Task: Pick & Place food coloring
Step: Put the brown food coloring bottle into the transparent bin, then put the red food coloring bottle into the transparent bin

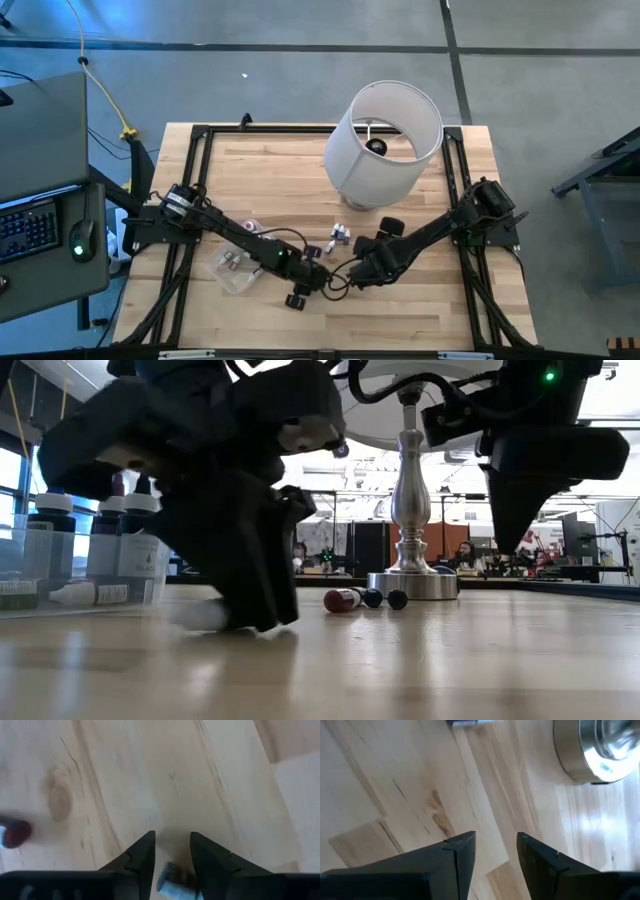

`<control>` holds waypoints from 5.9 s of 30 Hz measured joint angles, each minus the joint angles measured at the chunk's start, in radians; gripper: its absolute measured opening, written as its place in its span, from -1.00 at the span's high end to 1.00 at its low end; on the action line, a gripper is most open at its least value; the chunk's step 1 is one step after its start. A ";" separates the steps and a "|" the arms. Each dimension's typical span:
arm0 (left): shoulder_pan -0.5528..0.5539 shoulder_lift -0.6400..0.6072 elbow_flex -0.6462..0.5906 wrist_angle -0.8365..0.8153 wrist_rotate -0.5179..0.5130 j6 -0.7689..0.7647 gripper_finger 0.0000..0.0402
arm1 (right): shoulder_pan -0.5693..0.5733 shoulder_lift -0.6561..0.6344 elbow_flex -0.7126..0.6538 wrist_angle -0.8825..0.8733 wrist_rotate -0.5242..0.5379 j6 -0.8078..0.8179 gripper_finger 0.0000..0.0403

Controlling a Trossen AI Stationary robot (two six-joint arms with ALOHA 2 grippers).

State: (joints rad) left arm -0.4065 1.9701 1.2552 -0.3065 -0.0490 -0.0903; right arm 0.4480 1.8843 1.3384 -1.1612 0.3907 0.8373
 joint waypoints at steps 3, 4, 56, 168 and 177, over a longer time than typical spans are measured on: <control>0.000 0.000 0.000 -0.020 0.009 0.004 0.42 | 0.000 0.000 0.000 0.027 0.017 0.001 0.32; 0.000 0.000 0.001 -0.025 0.009 0.011 0.42 | 0.000 0.000 0.000 0.040 0.021 0.001 0.32; -0.012 -0.002 0.174 -0.450 -0.072 -0.437 0.43 | -0.001 0.001 0.001 0.189 0.026 -0.034 0.32; -0.391 -0.396 0.126 -1.258 -0.375 -0.978 0.22 | -0.096 0.001 0.001 0.518 -0.097 -0.571 0.32; -0.642 -0.718 -0.125 -0.922 -0.723 -1.123 0.22 | -0.111 0.001 0.000 0.649 -0.147 -0.845 0.32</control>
State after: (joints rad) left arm -1.0485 1.2519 1.1301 -1.2287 -0.7724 -1.2134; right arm 0.3366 1.8854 1.3388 -0.5127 0.2439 -0.0081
